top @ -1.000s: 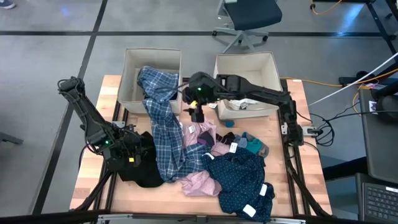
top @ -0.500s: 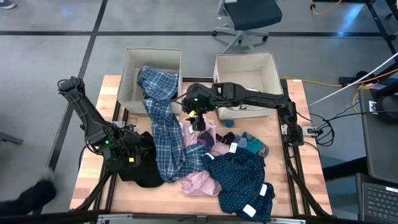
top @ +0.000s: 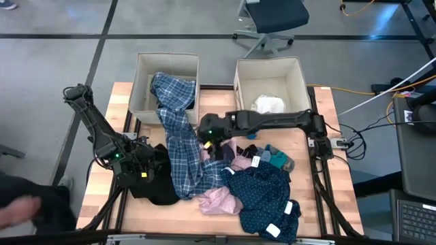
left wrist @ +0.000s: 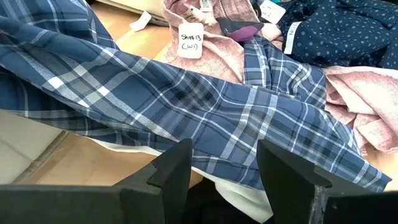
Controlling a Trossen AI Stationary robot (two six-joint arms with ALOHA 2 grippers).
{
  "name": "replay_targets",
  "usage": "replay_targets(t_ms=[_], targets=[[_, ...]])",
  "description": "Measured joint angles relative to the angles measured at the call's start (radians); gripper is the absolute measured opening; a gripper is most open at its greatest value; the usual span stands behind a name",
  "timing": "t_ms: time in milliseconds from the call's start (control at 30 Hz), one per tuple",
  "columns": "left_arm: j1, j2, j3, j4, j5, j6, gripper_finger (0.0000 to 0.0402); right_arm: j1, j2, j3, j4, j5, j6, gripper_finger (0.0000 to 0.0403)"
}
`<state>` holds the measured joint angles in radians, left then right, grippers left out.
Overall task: Sort clothes
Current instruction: Put the blue checkered polo shirt into the left brown laundry organizer
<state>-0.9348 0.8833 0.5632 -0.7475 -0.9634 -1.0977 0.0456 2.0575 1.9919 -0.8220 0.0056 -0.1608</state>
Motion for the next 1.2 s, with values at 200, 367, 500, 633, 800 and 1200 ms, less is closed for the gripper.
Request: replay_targets(t_ms=[200, 367, 500, 633, 800, 1200], targets=[[0.0, 0.0, 0.0, -0.006, 0.005, 0.0, 0.0172, 0.022, 0.0, -0.261, 0.461, -0.052, 0.001, 0.0296], [0.0, 0.0, 0.001, -0.014, 0.044, -0.073, 0.0172, 0.019, 0.0, -0.423, 0.753, -0.055, 0.121, 0.0296], [0.002, 0.01, -0.019, -0.047, 0.064, -0.226, 0.0172, 0.019, 0.0, -0.48, 0.827, -0.035, 0.164, 0.0296], [0.017, 0.022, -0.082, -0.046, 0.09, -0.379, 0.0172, 0.019, 0.004, -0.483, 0.823, -0.007, 0.177, 0.0296], [0.053, 0.041, -0.14, 0.025, 0.081, -0.431, 0.0172, 0.019, 0.02, -0.482, 0.852, -0.002, 0.224, 0.0296], [0.194, 0.062, -0.21, 0.062, -0.029, -0.287, 0.0172, 0.012, 0.123, -0.482, 1.011, 0.063, 0.265, 0.0296]])
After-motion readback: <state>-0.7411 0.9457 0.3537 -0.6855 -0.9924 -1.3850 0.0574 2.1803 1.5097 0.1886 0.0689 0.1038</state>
